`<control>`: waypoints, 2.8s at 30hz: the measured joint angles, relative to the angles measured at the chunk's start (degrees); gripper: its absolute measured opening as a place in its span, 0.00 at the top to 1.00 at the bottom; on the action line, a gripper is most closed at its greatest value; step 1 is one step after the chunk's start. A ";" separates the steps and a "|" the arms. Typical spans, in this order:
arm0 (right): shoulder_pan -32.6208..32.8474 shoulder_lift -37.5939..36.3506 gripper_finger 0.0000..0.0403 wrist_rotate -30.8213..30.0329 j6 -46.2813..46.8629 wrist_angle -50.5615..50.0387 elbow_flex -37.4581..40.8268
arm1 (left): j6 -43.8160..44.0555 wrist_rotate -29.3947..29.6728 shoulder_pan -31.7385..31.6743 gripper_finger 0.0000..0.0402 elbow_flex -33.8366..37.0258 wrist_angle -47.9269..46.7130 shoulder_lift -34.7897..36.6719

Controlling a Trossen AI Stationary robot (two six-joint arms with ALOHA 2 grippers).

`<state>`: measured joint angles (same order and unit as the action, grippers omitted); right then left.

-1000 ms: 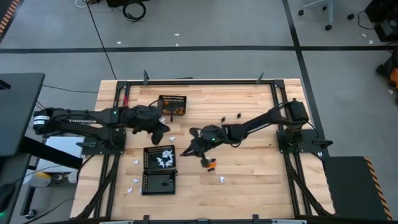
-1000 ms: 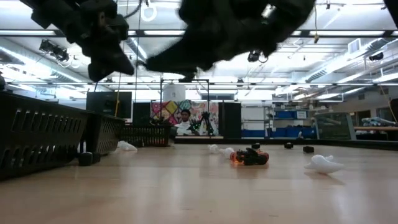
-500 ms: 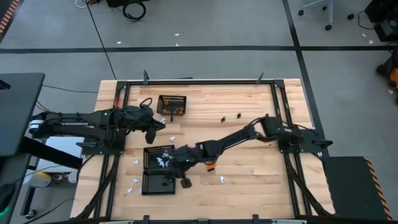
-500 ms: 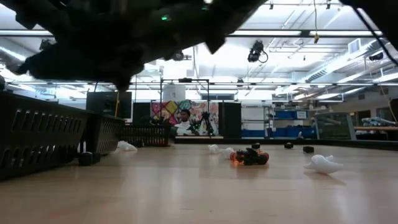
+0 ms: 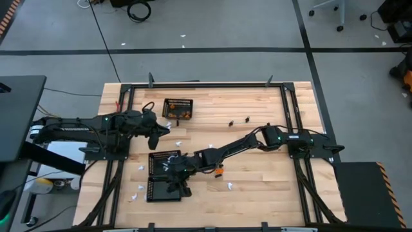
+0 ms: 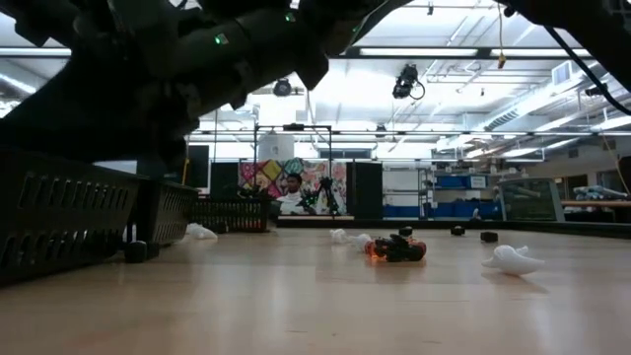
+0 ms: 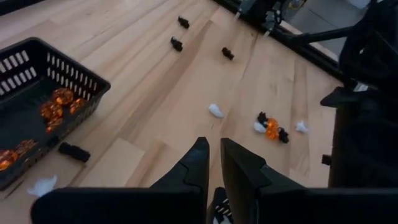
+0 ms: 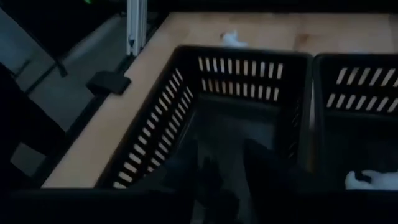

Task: Sort Halloween decoration
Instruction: Put the black skeleton toy into the bottom black bin, then put the white toy into the middle black bin

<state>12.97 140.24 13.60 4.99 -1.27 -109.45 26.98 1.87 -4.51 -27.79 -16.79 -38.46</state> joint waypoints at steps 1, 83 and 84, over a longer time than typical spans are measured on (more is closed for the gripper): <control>-0.06 -0.20 0.65 0.53 0.38 0.15 0.00 | -0.09 0.00 0.00 0.88 0.00 0.21 0.02; 18.82 -51.82 0.75 -42.92 36.88 24.71 75.17 | 2.32 -1.11 0.24 0.87 -0.02 -1.84 -0.13; 19.00 -51.81 0.75 -44.22 36.73 23.42 75.17 | 2.32 -1.11 0.24 0.87 -0.02 -1.84 -0.13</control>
<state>31.97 88.42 -30.62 41.73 22.15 -34.28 29.30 0.75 -4.27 -27.81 -18.63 -38.59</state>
